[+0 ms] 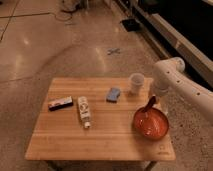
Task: Place the pepper in the ceramic bowl
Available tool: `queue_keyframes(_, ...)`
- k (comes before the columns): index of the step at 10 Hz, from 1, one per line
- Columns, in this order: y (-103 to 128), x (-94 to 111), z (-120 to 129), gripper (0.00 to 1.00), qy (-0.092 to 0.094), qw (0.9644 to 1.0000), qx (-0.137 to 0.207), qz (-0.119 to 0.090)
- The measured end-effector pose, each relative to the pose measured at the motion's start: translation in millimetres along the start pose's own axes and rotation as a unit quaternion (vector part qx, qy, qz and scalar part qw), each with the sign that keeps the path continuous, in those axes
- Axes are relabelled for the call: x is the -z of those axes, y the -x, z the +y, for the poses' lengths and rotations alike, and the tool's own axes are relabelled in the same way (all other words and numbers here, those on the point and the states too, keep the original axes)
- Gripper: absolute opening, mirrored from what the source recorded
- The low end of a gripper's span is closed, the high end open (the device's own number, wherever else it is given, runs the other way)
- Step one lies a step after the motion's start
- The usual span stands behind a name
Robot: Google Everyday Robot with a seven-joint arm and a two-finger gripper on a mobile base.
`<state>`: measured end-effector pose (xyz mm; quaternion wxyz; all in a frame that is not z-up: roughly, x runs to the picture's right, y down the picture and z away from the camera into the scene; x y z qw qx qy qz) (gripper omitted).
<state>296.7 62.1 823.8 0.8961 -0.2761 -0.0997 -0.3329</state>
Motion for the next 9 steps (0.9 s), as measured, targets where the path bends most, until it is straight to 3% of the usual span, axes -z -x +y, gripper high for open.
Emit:
queue_keyframes(2, -7, -7, 19, 0.76, 0.003, 0.9998, -0.017, -0.011)
queue_keyframes(3, -9, -10, 28, 0.8, 0.002, 0.9996, -0.024, -0.018)
queue_keyframes(6, -10, -7, 47, 0.8, -0.007, 0.9987, -0.039, -0.032)
queue_keyframes(9, -9, -7, 43, 0.8, -0.009, 0.9988, -0.037, -0.032)
